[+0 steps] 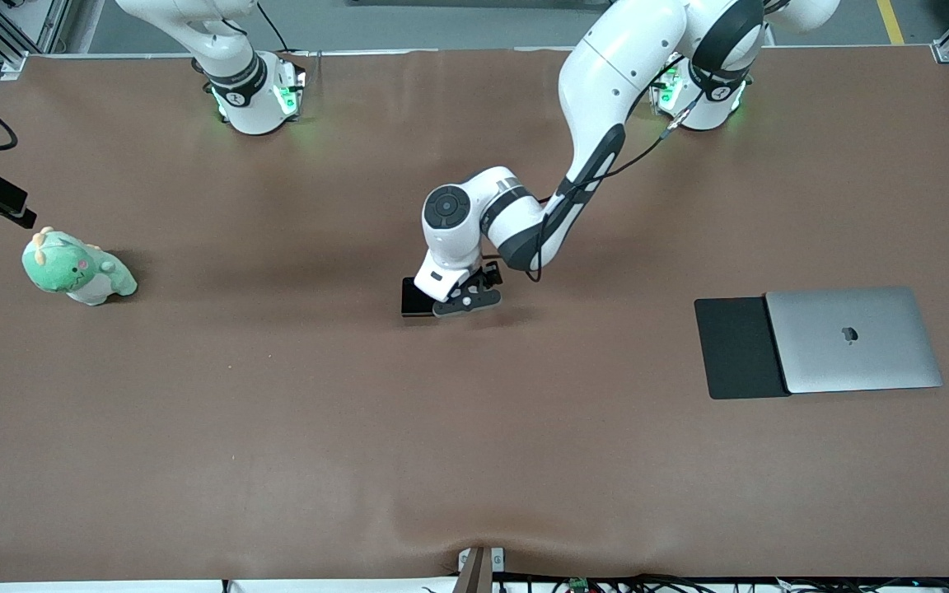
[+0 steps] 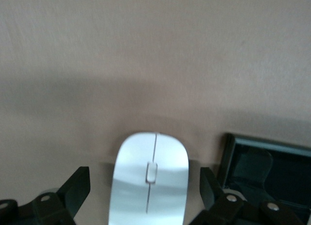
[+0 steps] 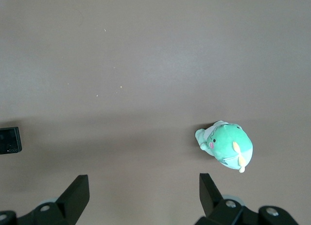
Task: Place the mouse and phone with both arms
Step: 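Lower the left gripper and close it on the white mouse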
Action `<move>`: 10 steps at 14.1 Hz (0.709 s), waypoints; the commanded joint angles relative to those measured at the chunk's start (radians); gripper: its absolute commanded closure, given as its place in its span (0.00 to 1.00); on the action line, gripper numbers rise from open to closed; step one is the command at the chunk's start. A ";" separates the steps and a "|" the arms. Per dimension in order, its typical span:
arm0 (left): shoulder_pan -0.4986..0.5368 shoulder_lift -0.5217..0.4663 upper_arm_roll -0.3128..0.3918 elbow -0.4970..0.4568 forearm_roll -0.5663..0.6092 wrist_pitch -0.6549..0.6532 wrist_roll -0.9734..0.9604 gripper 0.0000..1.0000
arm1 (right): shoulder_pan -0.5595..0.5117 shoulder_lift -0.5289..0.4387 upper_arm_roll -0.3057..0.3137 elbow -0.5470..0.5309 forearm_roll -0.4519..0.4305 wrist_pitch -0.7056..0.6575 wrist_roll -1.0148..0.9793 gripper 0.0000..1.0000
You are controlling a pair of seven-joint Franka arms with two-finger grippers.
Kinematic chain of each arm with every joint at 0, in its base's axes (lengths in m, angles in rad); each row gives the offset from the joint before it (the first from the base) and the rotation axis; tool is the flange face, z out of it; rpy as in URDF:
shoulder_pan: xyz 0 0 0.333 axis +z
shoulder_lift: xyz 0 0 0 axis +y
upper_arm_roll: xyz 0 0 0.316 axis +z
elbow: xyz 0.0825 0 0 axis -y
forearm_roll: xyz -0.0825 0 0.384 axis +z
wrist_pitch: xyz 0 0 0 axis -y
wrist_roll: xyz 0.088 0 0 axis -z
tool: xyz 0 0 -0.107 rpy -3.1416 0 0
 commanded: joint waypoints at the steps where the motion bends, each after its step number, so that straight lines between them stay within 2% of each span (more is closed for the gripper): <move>1: -0.020 -0.008 0.007 -0.016 0.007 0.013 -0.071 0.06 | -0.010 -0.011 0.005 -0.005 -0.002 -0.007 -0.008 0.00; 2: -0.017 -0.011 0.007 -0.018 -0.004 0.010 -0.073 0.30 | -0.010 -0.011 0.005 -0.005 -0.002 -0.007 -0.008 0.00; 3: -0.017 -0.009 0.007 -0.019 -0.011 0.010 -0.074 0.45 | -0.010 -0.011 0.005 -0.005 -0.001 -0.007 -0.008 0.00; 7: -0.016 -0.035 0.007 -0.067 -0.013 0.007 -0.071 0.58 | -0.010 -0.011 0.005 -0.005 -0.002 -0.007 -0.008 0.00; 10: -0.003 -0.121 0.007 -0.168 -0.012 0.005 -0.056 0.61 | -0.007 -0.011 0.005 -0.005 -0.001 -0.007 -0.007 0.00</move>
